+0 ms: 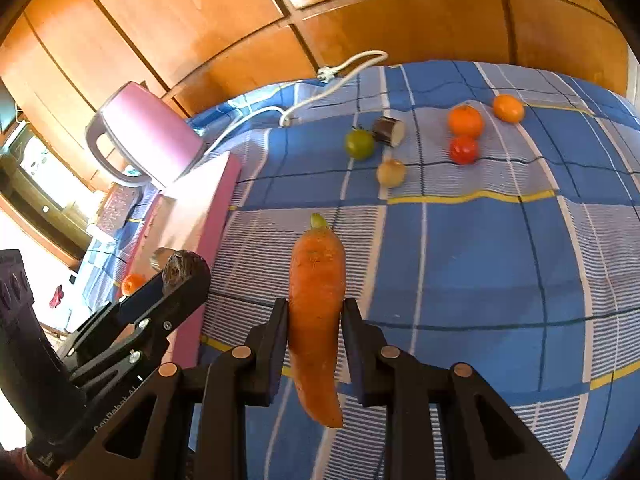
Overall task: Organize fruits
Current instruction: 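Carry the beet and carrot into the white tray and open both tools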
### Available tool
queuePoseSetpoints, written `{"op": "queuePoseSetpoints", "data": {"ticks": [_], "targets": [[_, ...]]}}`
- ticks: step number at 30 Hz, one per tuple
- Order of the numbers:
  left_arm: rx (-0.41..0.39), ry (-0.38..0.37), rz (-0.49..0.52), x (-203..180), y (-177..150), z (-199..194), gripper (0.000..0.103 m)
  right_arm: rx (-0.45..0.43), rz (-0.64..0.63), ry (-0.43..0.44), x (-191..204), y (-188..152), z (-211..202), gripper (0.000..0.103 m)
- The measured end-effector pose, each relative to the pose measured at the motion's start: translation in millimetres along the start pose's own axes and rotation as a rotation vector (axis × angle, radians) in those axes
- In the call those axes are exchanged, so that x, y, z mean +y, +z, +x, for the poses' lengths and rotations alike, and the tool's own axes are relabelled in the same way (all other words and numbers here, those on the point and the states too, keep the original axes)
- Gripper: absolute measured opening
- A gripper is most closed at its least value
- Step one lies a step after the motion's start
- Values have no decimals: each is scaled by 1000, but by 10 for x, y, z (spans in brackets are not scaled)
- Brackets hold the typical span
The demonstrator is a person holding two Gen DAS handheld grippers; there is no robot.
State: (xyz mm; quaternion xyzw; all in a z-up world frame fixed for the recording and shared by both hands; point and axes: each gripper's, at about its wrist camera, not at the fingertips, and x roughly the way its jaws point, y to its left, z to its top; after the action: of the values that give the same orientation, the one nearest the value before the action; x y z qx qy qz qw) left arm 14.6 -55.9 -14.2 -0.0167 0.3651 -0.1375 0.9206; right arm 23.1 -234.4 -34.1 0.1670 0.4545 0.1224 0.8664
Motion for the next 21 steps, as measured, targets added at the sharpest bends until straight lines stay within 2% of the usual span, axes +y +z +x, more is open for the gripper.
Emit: {"op": "queuePoseSetpoints", "data": {"ticks": [9, 16, 21], "targets": [[-14, 39, -66, 290, 6, -111, 43, 9, -70, 58, 405, 103, 86, 26], [-30, 102, -164, 786, -1, -243, 43, 54, -89, 139, 737, 161, 275, 26], [-30, 145, -235, 1111, -17, -276, 43, 76, -112, 150, 937, 181, 402, 26]]}}
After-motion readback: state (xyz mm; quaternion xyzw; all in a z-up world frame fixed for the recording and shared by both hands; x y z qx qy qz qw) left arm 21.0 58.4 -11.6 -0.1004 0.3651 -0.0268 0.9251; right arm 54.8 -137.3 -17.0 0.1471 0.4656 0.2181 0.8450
